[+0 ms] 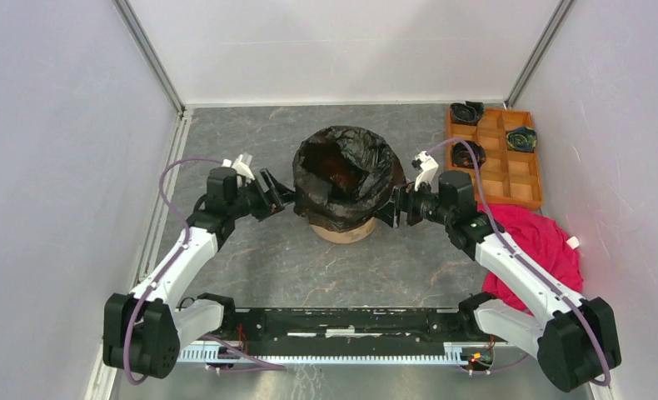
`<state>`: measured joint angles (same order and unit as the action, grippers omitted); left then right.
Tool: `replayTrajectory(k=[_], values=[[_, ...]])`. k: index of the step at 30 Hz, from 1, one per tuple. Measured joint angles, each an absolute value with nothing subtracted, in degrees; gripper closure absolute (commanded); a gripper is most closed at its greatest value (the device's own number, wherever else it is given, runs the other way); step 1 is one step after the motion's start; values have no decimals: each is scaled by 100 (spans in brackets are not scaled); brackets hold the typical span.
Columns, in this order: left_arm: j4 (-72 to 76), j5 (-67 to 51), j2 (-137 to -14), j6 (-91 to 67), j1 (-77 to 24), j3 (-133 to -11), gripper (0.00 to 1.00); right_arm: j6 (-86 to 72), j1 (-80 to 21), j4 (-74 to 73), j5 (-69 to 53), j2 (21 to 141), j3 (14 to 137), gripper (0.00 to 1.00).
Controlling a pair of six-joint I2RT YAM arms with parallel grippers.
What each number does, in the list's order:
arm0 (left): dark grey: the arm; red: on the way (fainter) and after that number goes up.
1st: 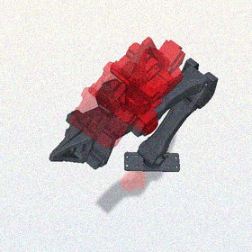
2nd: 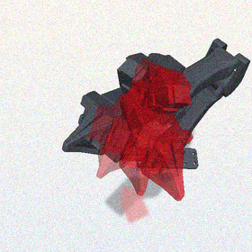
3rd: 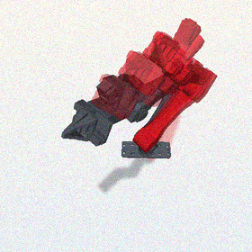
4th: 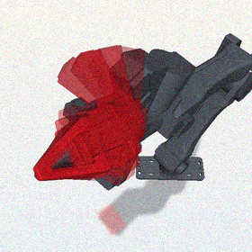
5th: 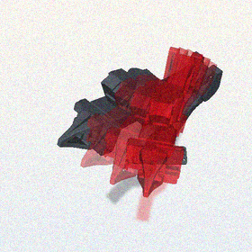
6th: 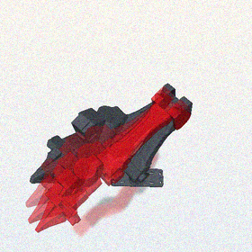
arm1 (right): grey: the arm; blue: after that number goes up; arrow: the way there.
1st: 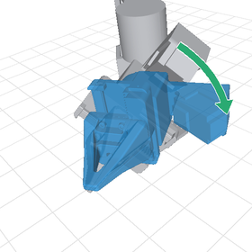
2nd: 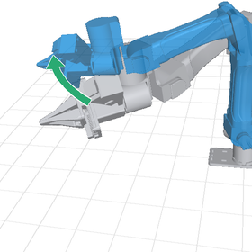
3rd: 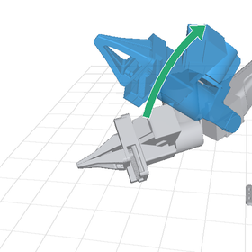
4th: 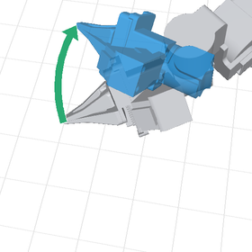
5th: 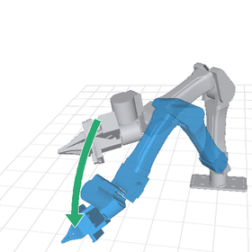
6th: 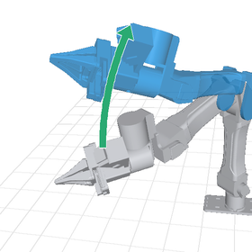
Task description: Put the trash bags into the trash bin
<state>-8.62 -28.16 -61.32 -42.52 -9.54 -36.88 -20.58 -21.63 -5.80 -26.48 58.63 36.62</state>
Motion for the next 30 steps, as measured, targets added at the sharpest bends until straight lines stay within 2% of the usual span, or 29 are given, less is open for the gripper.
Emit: replayTrajectory(k=[8, 16, 20, 24, 30], values=[[-14, -2399, -6488, -4609, -1868, -3175, 23, -2134, -2364, 169, -2510, 6425, 3382, 14], [-261, -1894, -6534, -4615, -1975, -3065, 17, -1551, -2364, -440, -1575, 6523, 3319, 12], [-926, -1450, -6200, -4429, -1975, -3260, 9, -1238, -2364, -1249, -954, 6018, 3452, 11], [-1640, -998, -5577, -4335, -1975, -3496, 6, -1037, -2364, -1848, -587, 5498, 3887, 10], [-2222, -803, -4541, -4316, -1973, -3813, 3, -1022, -2364, -1608, -952, 5216, 4362, 8]])
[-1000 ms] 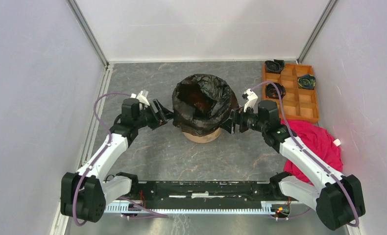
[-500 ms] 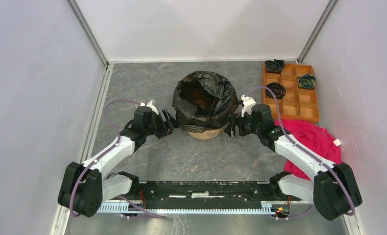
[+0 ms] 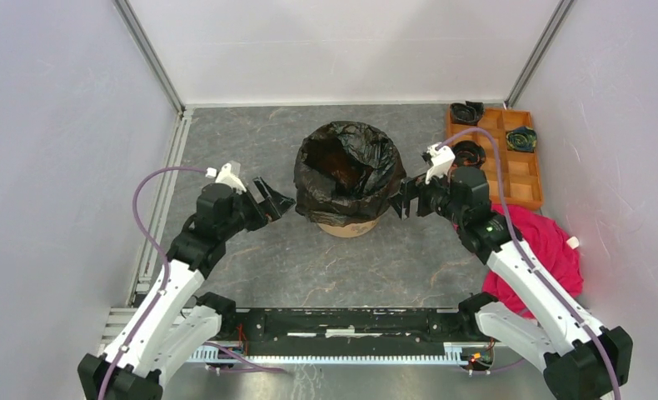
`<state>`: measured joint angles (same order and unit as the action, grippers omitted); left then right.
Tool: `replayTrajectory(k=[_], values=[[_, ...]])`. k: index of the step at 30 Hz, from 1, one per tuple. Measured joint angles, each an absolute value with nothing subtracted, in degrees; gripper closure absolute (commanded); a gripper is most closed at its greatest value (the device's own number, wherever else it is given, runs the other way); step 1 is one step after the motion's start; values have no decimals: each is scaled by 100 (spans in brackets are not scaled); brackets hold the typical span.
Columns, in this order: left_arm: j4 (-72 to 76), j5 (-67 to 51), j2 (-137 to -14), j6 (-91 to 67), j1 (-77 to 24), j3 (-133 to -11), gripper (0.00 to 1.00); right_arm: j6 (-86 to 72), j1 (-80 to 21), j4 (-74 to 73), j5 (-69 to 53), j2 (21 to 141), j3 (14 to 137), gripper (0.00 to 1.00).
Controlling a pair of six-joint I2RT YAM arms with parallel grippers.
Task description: Put the trash bags into the trash bin
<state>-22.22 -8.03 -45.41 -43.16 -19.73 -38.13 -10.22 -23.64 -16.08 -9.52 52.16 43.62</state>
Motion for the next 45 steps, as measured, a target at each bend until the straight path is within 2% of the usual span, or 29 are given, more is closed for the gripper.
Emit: replayTrajectory(k=[2, 5, 7, 12, 18, 22, 25, 28, 33, 36, 41, 45], values=[[-2071, -1079, -4370, -4324, -1975, -3820, 4, -1201, -2364, -1173, -1365, 5262, 4219, 8], [-1540, -1616, -4475, -4458, -2008, -3804, 16, -1634, -2368, -207, -1909, 5367, 3664, 8], [-1107, -1865, -4792, -4609, -2073, -3752, 22, -1911, -2392, 340, -2112, 5522, 3273, 9], [-685, -1966, -5704, -4711, -2231, -3511, 30, -2320, -2429, 1116, -2263, 5924, 2609, 10], [-617, -1966, -6326, -4709, -2237, -3280, 31, -1970, -2438, 261, -1857, 5537, 2762, 5], [-569, -1949, -6318, -4698, -2237, -3240, 31, -1481, -2438, -952, -1232, 5017, 3660, 5], [-558, -1946, -6353, -4692, -2237, -3240, 31, -1109, -2436, -1549, -1140, 5186, 4899, 12], [-558, -1942, -6399, -4689, -2237, -3240, 29, -805, -2482, -1815, -1238, 5833, 6215, 31], [-607, -1772, -6322, -4687, -2239, -3236, 26, -565, -2853, -2025, -1400, 7509, 8134, 52], [-762, -1656, -6093, -4685, -2241, -3205, 24, -445, -3212, -2224, -1411, 8589, 8829, 63], [-1337, -1382, -5280, -4510, -2265, -3186, 20, -200, -3597, -2860, -814, 10033, 9758, 71], [-1809, -1140, -4685, -4377, -2263, -3205, 19, -8, -3682, -3236, 106, 10372, 9813, 77]])
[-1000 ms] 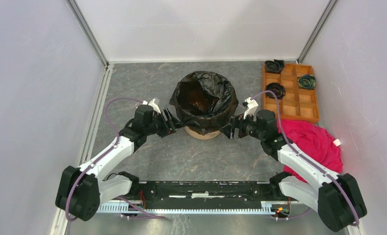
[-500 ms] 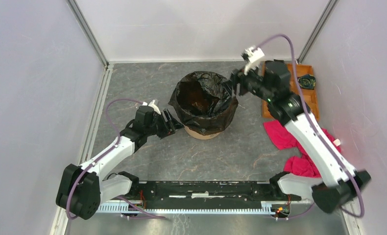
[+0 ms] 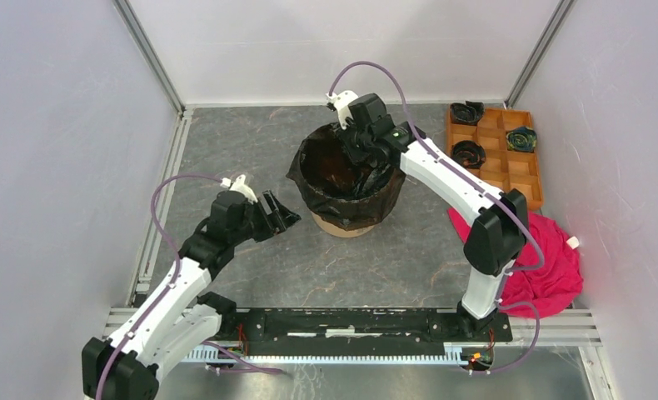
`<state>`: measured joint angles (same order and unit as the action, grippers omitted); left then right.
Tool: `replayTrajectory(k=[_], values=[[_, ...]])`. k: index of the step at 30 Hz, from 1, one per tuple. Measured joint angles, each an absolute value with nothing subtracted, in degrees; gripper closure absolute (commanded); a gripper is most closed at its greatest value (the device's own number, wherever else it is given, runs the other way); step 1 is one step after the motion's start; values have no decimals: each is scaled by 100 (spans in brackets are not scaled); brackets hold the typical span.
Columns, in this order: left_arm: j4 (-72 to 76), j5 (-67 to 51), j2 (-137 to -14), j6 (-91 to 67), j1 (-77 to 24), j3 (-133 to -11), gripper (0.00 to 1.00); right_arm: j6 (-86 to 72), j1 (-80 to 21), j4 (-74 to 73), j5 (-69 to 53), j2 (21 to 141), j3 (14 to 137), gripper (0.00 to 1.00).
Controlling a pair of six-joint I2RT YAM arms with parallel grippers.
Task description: Put the trash bags into the trash bin
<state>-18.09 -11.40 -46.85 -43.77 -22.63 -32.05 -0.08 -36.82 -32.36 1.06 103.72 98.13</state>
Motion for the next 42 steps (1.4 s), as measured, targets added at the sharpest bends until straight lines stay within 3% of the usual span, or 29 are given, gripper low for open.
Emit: replayTrajectory(k=[5, 9, 16, 19, 26, 38, 42], values=[[-2115, -1050, -4552, -4338, -2263, -3343, 18, 71, -3693, -3575, 1575, 10536, 9848, 78], [-2084, -1063, -4689, -4338, -2263, -3430, 18, 161, -3813, -3767, 2554, 10578, 9913, 62], [-1959, -1205, -5019, -4342, -2263, -3430, 16, 137, -4237, -3275, 1450, 10068, 9509, 36], [-1903, -1232, -5002, -4342, -2263, -3430, 15, 115, -4303, -2915, 886, 9723, 8941, 32], [-1892, -1260, -4895, -4342, -2263, -3420, 13, 134, -4263, -2714, 991, 10831, 9511, 14], [-1914, -1229, -4674, -4401, -2263, -3264, 11, -56, -4268, -2563, 1352, 10927, 9675, 3], [-1806, -1264, -5009, -4401, -2263, -3271, 11, 104, -4268, -2891, 1308, 10390, 9207, 6]])
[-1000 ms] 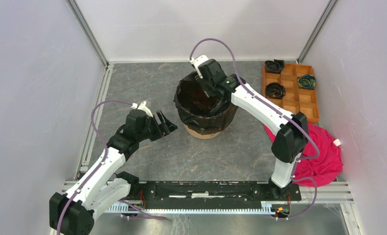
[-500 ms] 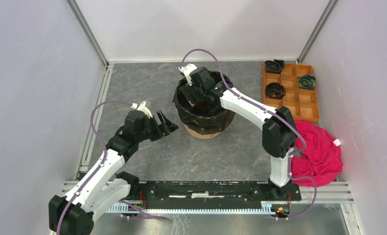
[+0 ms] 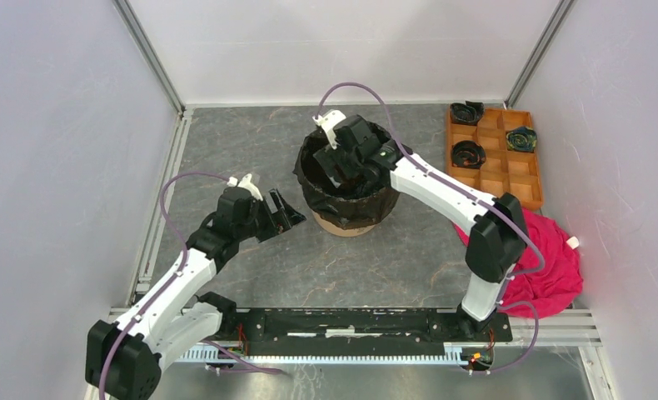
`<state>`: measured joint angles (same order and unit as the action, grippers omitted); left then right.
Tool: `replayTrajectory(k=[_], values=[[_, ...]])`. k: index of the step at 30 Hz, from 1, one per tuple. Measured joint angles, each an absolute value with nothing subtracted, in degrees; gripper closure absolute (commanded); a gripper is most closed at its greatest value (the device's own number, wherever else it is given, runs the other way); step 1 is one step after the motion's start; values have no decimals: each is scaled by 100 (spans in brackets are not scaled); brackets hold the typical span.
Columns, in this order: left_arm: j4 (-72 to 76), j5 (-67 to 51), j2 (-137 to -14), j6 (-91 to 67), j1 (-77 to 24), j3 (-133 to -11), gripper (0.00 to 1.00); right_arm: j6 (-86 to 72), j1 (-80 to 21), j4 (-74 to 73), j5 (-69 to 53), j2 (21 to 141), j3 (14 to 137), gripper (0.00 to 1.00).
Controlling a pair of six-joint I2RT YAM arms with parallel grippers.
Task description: Put the trash bags into the trash bin
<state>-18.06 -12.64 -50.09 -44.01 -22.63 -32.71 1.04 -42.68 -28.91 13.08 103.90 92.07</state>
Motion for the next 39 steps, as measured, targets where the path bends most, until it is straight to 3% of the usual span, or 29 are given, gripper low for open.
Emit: replayTrajectory(k=[2, 4, 6, 8, 11, 14, 26, 31, 34, 39], values=[[-1693, -1326, -5146, -4405, -2263, -3256, 11, 167, -4246, -3022, 1310, 10206, 9030, 19], [-1564, -1415, -5196, -4431, -2263, -3216, 10, 224, -4158, -3166, 1424, 10160, 8971, 49], [-1509, -1472, -5179, -4456, -2263, -3186, 10, 281, -4045, -3308, 1772, 10228, 8980, 63], [-1507, -1509, -5092, -4482, -2263, -3183, 9, 290, -3979, -3496, 2154, 10385, 9045, 62], [-1533, -1503, -4816, -4493, -2263, -3183, 9, 279, -3951, -3656, 2506, 10626, 9142, 51], [-1540, -1492, -4630, -4497, -2263, -3183, 9, 263, -4080, -3712, 2427, 10656, 9150, 46], [-1531, -1494, -4989, -4532, -2263, -3183, 9, -329, -4353, -2506, 185, 10737, 8720, 46], [-1531, -1494, -5026, -4530, -2263, -3183, 8, -456, -4386, -2132, -661, 10951, 8611, 39], [-1531, -1494, -5022, -4532, -2263, -3183, 8, -443, -4375, -2056, -375, 10927, 8541, 39], [-1520, -1498, -4998, -4532, -2263, -3175, 8, -314, -4099, -2298, 1135, 10925, 8455, 35]])
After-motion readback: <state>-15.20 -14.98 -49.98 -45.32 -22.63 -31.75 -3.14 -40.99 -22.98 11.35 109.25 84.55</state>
